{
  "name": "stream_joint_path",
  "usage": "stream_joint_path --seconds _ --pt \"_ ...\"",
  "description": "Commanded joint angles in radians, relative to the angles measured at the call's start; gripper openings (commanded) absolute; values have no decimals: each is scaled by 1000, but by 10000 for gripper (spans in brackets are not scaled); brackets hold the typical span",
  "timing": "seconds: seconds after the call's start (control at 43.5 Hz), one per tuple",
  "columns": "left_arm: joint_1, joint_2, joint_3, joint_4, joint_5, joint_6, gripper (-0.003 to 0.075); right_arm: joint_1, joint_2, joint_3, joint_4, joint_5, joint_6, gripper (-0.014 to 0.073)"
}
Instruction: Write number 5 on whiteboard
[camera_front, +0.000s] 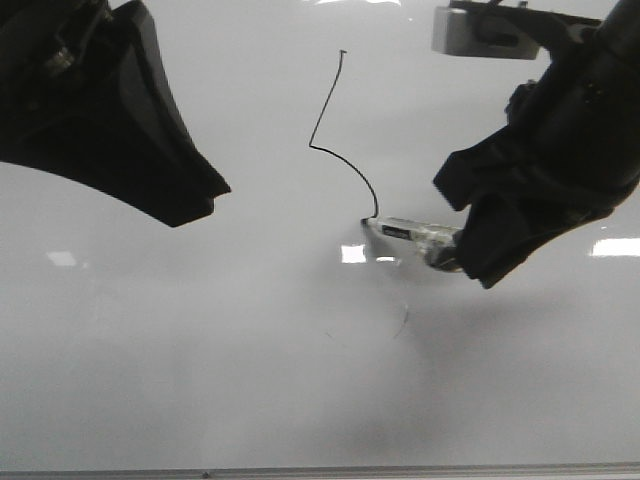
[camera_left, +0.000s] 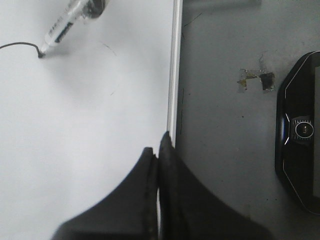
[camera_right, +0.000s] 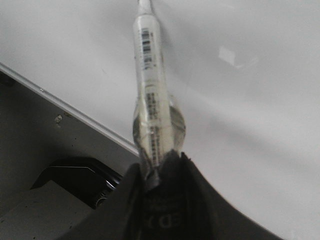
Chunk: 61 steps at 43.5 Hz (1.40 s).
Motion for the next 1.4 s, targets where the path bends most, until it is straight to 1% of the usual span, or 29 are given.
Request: stream_joint_path --seconds 0.0,0.115,0.207,0.276,0.345,0.46,0.621,0.713,1.379 --pt "-6 -27 -34 -9 -47 -9 -20 50 16 -40 32 -93 0 -61" --pt "-6 -27 -34 -9 -47 -9 -20 100 76 -91 52 -122 0 -61" --pt "-6 -27 -34 -9 -47 -9 -20 109 90 -136 60 -94 0 -61" --pt "-6 -27 -34 -9 -47 -9 -20 109 58 -150 60 -41 0 -61" --pt "-6 -27 -34 -9 -47 -9 -20 109 -6 -150 58 -27 0 -61" --pt "-6 -27 -34 -9 -47 -9 -20 72 -96 -177 43 -40 0 -61" --pt "-6 -27 -34 -9 -52 -9 -20 -20 -76 -271 40 14 0 -61" --pt "-6 -27 -34 -9 -52 -9 -20 -35 -61 -302 32 37 -4 -61" --pt "-6 -27 -34 -9 -52 -9 -20 -35 6 -305 27 47 6 -61"
